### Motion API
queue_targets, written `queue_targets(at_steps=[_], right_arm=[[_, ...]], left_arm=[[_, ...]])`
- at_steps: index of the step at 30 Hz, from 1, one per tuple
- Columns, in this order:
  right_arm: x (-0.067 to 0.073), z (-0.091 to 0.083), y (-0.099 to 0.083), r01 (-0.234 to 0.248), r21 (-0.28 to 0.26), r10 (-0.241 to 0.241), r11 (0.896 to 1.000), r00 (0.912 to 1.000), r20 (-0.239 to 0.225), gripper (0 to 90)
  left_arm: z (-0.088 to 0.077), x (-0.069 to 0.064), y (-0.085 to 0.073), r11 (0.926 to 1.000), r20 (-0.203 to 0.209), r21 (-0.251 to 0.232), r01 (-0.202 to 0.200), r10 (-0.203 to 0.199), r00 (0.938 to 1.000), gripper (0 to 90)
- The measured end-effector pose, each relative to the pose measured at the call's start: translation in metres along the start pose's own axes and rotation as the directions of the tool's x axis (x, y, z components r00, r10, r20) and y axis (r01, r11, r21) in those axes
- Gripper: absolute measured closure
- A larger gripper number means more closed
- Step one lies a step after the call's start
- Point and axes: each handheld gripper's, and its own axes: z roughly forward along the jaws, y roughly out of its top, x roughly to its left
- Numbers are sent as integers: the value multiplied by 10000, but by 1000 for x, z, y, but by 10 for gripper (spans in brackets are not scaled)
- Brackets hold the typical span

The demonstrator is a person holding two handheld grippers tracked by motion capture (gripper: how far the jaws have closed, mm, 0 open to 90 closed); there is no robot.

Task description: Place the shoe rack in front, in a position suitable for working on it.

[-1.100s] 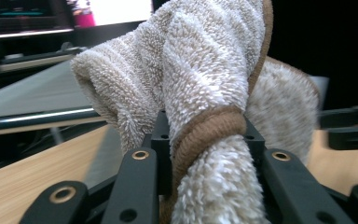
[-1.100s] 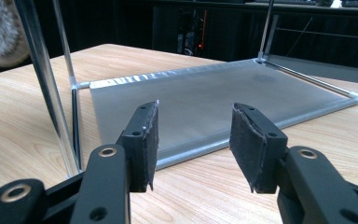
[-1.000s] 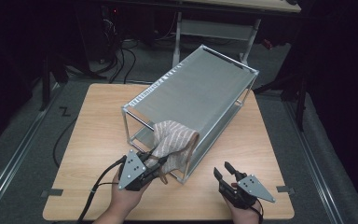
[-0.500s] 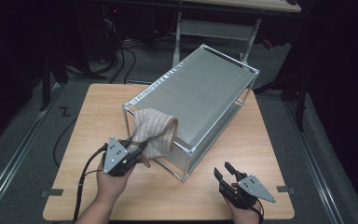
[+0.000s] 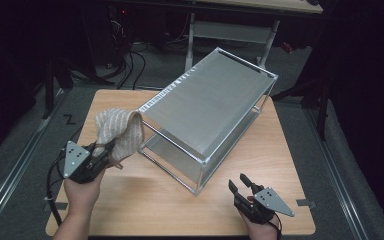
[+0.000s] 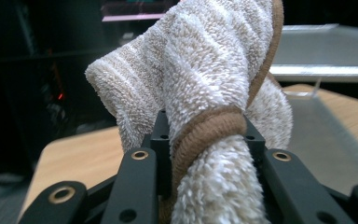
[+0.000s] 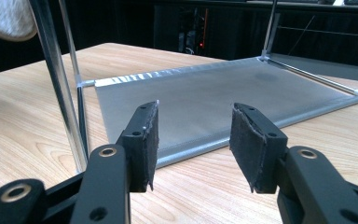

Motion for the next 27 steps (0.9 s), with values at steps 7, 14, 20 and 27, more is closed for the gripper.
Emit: queue_targets(at_steps=[7,14,20,27], right_arm=[[7,1,2,96,10,-95,10000,9996,-256,524],[16,2,4,297,2,-297,9996,9985,-467,524],[20,4,7,338,-85,-343,9994,9973,-649,520],[26,17,12,395,-235,-417,9989,9938,-1026,516]], left_arm=[[0,11,-39,9945,-60,803,669,-666,9978,678],[16,12,-65,9623,90,2617,735,-786,9969,664],[16,13,-88,9073,-242,4174,517,-457,9987,641],[-1,18,-95,8881,-381,4559,582,-459,9982,620]])
